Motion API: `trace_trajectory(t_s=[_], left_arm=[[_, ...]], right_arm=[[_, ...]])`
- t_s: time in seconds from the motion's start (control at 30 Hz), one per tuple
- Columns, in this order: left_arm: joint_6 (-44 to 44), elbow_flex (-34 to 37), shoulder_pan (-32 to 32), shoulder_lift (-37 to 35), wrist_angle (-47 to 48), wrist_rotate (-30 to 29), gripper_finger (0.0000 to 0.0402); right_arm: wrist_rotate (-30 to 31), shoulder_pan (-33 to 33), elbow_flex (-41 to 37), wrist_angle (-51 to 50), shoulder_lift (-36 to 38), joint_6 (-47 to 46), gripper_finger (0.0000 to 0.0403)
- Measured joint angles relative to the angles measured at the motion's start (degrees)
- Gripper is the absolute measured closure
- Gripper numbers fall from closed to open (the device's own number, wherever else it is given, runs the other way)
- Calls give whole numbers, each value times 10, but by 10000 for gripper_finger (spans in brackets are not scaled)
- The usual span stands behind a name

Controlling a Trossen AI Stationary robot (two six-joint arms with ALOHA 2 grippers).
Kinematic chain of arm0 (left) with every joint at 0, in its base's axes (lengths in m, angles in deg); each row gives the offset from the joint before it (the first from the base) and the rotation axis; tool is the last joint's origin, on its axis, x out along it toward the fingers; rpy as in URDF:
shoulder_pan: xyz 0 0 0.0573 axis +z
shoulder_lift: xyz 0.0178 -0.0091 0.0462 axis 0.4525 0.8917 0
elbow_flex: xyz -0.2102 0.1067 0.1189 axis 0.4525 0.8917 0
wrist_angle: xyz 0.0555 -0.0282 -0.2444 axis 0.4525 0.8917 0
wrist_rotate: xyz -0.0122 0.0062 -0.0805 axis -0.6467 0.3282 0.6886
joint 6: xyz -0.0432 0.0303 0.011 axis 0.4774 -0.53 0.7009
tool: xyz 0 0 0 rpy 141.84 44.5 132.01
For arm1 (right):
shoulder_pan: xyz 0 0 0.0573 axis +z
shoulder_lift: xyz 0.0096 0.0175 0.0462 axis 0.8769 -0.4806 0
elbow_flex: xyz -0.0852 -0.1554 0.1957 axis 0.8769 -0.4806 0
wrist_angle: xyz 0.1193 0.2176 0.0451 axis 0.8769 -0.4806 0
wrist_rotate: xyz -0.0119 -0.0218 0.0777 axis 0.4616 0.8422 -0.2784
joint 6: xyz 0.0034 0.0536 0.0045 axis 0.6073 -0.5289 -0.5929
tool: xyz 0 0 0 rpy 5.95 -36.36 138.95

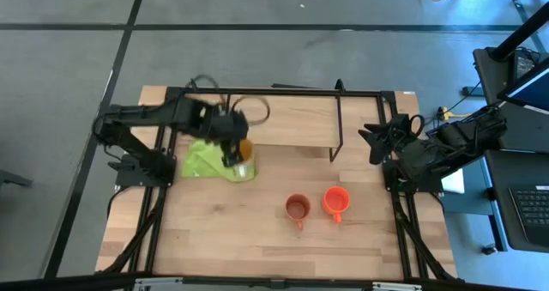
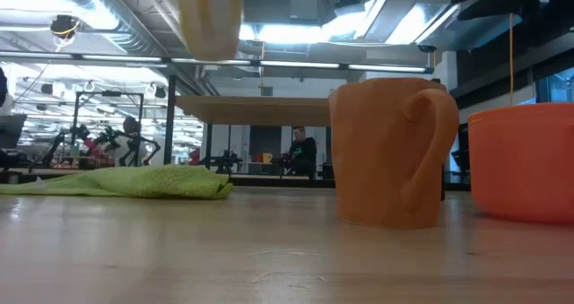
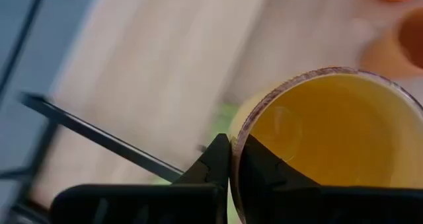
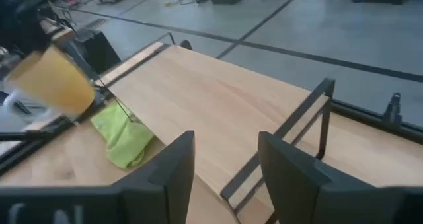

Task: Stack small to large cups/mugs on shelf
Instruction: Put the yellow mug on the shelf

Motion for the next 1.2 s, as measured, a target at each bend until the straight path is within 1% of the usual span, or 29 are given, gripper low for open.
trace_trajectory(t_s=[0.2, 0.33, 0.5, 0.63, 0.77, 0.87, 1.0, 1.2], left_arm=[[-175, -63, 105, 44, -11, 30, 392], [-236, -102, 163, 81, -5, 53, 392], [-278, -108, 215, 108, -2, 95, 392], [-303, -108, 246, 118, -3, 139, 392], [-327, -108, 272, 127, -3, 149, 392], [-331, -108, 293, 129, -3, 188, 392], [-333, -108, 308, 129, -4, 197, 390], [-339, -104, 312, 129, -7, 200, 390]], right_arm=[[-1, 0, 0, -2, -32, -33, 234], [-18, 0, 0, -1, -58, -63, 234], [-44, 1, 0, 6, -99, -104, 234], [-46, 1, 0, 30, -136, -122, 234], [-47, 1, 0, 61, -166, -133, 234], [-46, 1, 0, 90, -181, -133, 234], [-47, 1, 0, 107, -196, -133, 234], [-46, 1, 0, 115, -202, -133, 234]])
